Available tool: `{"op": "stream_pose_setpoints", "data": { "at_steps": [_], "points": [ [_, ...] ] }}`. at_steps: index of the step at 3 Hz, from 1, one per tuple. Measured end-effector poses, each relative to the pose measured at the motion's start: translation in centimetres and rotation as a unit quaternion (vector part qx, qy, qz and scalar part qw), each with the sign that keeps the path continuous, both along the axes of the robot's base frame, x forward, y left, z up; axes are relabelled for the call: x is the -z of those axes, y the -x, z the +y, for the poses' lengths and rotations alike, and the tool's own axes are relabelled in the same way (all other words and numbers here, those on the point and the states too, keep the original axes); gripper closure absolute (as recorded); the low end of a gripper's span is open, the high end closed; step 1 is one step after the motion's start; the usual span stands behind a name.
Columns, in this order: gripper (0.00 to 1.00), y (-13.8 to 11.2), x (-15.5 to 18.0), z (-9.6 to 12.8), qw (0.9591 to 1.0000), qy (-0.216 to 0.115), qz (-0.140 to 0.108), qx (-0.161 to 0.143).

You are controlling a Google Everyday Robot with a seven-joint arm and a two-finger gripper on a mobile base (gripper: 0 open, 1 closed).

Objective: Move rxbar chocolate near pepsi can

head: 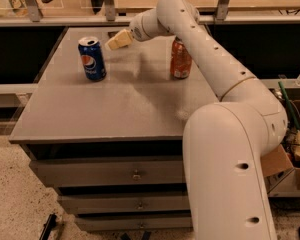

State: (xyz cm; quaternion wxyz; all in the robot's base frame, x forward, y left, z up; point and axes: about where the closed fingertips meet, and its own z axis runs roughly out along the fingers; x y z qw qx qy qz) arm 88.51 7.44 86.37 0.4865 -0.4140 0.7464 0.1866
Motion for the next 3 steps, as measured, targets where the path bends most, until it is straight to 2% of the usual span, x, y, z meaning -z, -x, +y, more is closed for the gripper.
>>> {"op": "stream_pose_setpoints", "data": {
  "at_steps": [2, 3],
  "points": [
    [0.00, 0.3, -1.4, 0.1, 0.9991, 0.042, -0.006, -0.004],
    [0.00, 0.3, -2.4, -0.9, 0.9993, 0.037, -0.005, -0.005]
  ]
}}
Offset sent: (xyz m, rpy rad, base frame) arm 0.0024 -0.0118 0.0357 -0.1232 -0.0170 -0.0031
